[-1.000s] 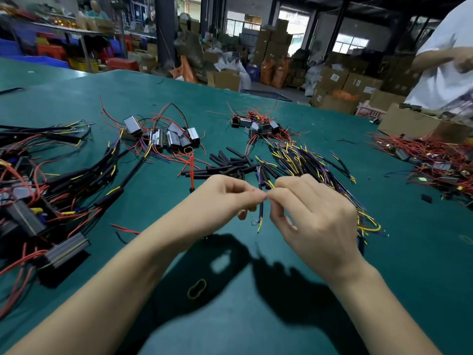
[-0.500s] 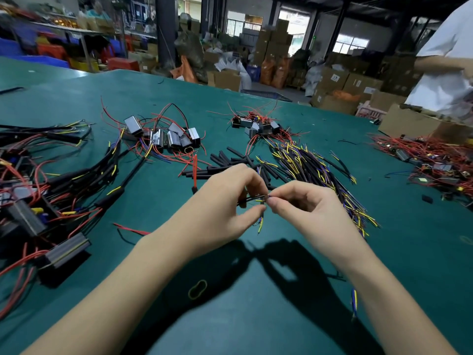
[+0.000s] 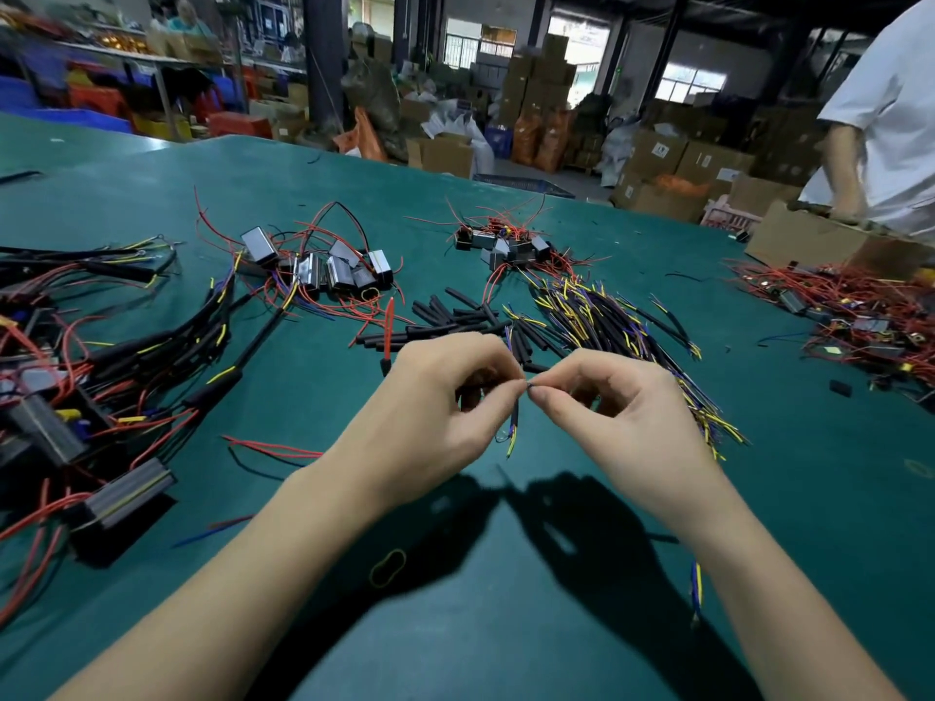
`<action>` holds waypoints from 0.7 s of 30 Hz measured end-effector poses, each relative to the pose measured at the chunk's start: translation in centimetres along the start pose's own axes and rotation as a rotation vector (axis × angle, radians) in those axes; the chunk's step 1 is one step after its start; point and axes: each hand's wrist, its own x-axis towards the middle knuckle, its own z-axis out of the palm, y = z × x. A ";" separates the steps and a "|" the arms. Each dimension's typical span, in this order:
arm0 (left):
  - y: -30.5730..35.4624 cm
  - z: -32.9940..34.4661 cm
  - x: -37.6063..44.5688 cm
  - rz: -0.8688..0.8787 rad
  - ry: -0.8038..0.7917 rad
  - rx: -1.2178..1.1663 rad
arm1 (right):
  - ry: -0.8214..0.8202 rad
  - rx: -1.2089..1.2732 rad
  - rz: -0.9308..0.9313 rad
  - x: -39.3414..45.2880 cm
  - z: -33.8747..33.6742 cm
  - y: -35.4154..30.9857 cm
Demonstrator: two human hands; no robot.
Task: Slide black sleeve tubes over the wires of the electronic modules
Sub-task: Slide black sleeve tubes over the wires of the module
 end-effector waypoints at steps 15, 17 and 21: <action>-0.2 -0.2 0.6 -0.404 -0.039 -0.373 | 0.170 0.091 -0.017 -0.1 1.6 0.5; -0.2 -0.3 0.6 -0.409 -0.039 -0.355 | 0.232 0.059 -0.055 -0.1 1.9 0.6; -0.2 0.0 0.6 -0.459 -0.026 -0.305 | 0.348 -0.283 -0.334 -0.3 2.3 0.9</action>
